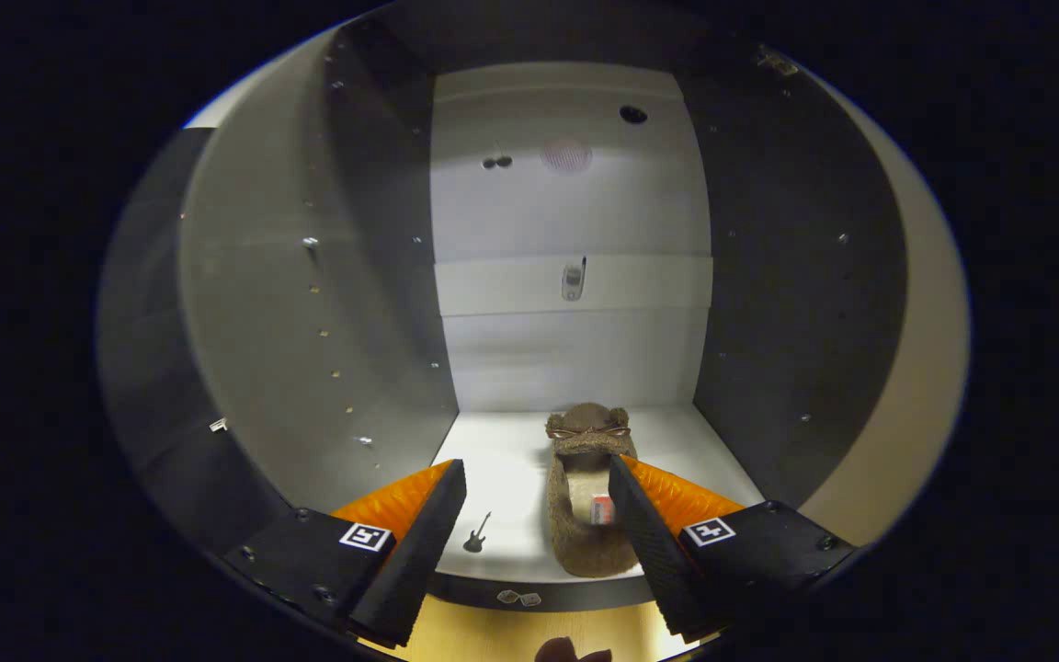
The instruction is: Open the shoe cabinet door, grab the shoes and put them into the shoe cabinet, then close the shoe cabinet door.
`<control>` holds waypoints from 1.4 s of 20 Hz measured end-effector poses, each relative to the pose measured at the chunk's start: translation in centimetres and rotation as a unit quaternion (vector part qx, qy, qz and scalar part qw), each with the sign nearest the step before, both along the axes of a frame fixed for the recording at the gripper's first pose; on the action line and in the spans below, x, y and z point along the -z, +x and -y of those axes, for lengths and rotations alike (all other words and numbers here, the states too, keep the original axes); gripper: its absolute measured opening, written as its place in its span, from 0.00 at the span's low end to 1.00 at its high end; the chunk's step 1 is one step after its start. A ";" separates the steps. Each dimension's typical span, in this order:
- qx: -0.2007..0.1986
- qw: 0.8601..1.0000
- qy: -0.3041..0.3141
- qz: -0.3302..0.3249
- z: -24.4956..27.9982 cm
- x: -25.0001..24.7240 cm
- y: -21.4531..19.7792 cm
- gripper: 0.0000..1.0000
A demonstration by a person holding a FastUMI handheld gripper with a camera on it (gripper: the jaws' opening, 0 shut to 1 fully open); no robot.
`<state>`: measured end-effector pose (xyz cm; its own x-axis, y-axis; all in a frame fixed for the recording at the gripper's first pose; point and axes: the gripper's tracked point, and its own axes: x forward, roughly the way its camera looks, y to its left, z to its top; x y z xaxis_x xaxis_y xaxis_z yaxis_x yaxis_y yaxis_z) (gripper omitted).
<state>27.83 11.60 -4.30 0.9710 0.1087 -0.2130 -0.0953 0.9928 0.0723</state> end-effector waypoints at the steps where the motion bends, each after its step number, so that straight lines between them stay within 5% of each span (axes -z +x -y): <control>1: -0.007 1.000 0.001 0.007 -0.4 -0.6 -1.5 0.99; 20: 0.022 0.990 -0.002 0.136 8.2 -9.1 -24.7 0.98; 28: 0.030 0.993 0.014 0.110 13.7 -7.6 -33.1 0.98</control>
